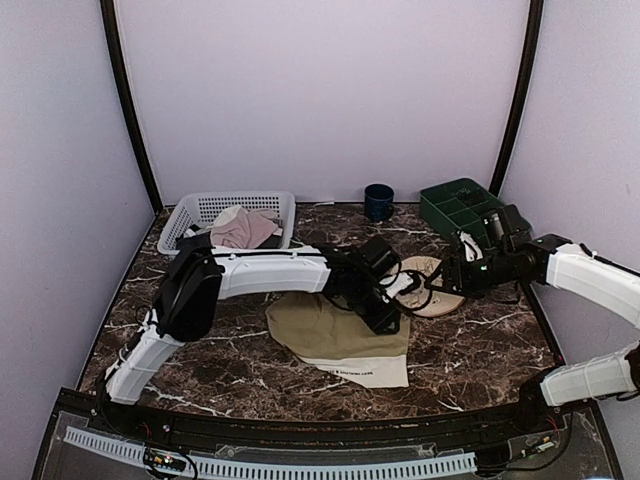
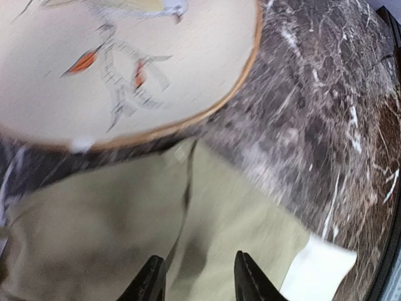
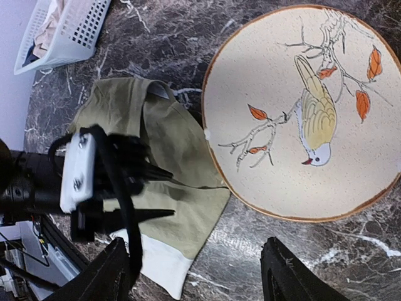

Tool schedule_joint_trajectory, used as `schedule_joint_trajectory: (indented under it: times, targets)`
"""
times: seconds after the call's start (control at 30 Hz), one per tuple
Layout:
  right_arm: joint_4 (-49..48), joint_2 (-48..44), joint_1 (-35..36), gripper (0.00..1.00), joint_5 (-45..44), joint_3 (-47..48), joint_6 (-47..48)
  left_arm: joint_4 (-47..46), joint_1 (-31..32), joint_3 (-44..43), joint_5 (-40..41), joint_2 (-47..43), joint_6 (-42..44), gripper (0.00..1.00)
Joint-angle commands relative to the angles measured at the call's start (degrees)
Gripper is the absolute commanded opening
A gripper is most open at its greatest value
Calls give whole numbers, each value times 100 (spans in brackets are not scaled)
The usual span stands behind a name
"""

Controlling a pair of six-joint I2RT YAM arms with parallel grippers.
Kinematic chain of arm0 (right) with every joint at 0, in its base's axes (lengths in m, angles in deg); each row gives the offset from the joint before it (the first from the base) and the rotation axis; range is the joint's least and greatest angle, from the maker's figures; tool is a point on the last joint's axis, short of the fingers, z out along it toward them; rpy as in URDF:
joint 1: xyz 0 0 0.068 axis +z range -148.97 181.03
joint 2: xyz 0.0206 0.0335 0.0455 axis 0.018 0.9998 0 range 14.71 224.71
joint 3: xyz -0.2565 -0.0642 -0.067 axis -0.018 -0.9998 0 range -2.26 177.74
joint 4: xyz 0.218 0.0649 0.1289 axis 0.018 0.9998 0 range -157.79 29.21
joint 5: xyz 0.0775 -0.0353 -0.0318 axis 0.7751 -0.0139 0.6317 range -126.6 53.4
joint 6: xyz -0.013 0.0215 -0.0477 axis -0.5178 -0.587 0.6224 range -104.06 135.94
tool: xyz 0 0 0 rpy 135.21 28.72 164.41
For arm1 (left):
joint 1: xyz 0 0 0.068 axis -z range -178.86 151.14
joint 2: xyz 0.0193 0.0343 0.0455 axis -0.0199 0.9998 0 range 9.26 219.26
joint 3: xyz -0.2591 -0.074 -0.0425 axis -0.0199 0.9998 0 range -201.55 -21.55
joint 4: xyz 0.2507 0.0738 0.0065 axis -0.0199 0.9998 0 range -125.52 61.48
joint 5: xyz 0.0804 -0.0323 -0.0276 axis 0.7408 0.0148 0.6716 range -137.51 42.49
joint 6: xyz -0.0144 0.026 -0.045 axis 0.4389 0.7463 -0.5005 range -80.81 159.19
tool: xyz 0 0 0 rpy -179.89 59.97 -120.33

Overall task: Roll the underwear
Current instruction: Move the underwear to the center of the board, then rotate the underwear at the center of the board.

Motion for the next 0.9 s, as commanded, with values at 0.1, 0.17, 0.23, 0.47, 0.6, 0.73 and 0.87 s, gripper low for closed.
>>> schedule_joint_trajectory:
  times: [0.1, 0.17, 0.23, 0.47, 0.6, 0.73, 0.87]
  targets:
    - [-178, -29, 2, 66, 638, -165, 72, 105, -792, 1901, 1000, -1984, -240, 41]
    - [-274, 8, 50, 66, 731, -224, 99, 228, -884, 2475, 1178, -2272, -361, 41]
    - [-319, 97, 87, 65, 739, -204, 196, -60, -968, 3303, 1221, -2795, -663, 43]
    - [-94, 905, 396, 58, 538, 227, 750, -1217, -1377, 5812, 782, -4426, -2106, 49]
    - [161, 806, 829, 57, 541, -33, 1084, -1217, -1330, 6545, 661, -5011, -1951, 50]
    - [188, 824, 1207, 57, 389, -320, 853, -1213, -1326, 7067, 776, -5414, -2034, 52]
    - [470, 1132, 1342, 56, 248, -226, 604, -1487, -1331, 7311, 740, -5560, -2347, 54]
